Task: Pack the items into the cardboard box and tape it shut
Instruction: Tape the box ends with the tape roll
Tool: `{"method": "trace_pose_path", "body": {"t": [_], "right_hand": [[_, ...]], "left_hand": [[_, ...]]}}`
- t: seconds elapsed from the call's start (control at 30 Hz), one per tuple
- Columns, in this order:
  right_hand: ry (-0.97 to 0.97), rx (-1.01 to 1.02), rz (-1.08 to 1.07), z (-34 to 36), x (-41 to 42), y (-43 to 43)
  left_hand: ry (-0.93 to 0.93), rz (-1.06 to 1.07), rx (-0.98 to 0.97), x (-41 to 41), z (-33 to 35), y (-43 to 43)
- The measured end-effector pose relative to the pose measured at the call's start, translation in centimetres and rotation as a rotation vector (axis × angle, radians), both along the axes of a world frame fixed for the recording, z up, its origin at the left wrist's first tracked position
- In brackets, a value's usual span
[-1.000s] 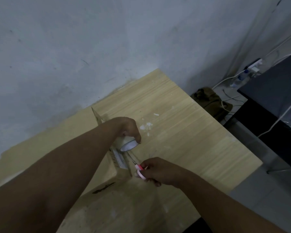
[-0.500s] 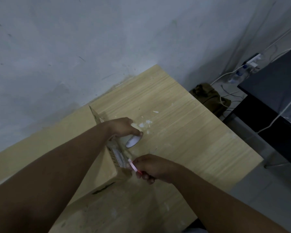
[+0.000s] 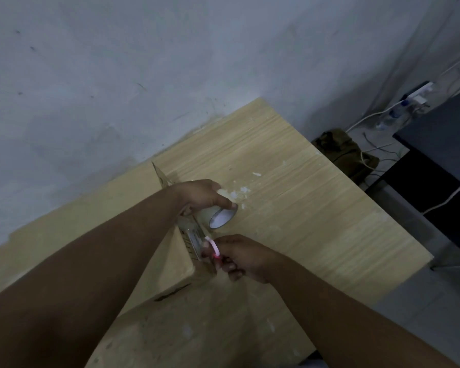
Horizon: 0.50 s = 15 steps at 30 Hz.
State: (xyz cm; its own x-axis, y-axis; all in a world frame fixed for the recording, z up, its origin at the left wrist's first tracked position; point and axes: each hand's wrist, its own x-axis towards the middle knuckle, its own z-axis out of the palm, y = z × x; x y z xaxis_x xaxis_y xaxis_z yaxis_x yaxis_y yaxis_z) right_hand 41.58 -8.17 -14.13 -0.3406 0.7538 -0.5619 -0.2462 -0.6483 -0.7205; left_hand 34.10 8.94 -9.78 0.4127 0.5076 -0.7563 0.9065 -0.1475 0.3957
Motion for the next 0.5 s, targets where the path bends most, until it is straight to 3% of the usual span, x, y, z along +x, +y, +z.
{"method": "trace_pose_path", "body": {"t": [0.5], "right_hand": [[-0.022, 0.034, 0.016, 0.7, -0.2, 1.6]], "left_hand": [[-0.152, 0.047, -0.072, 0.1, 0.4, -0.9]]}}
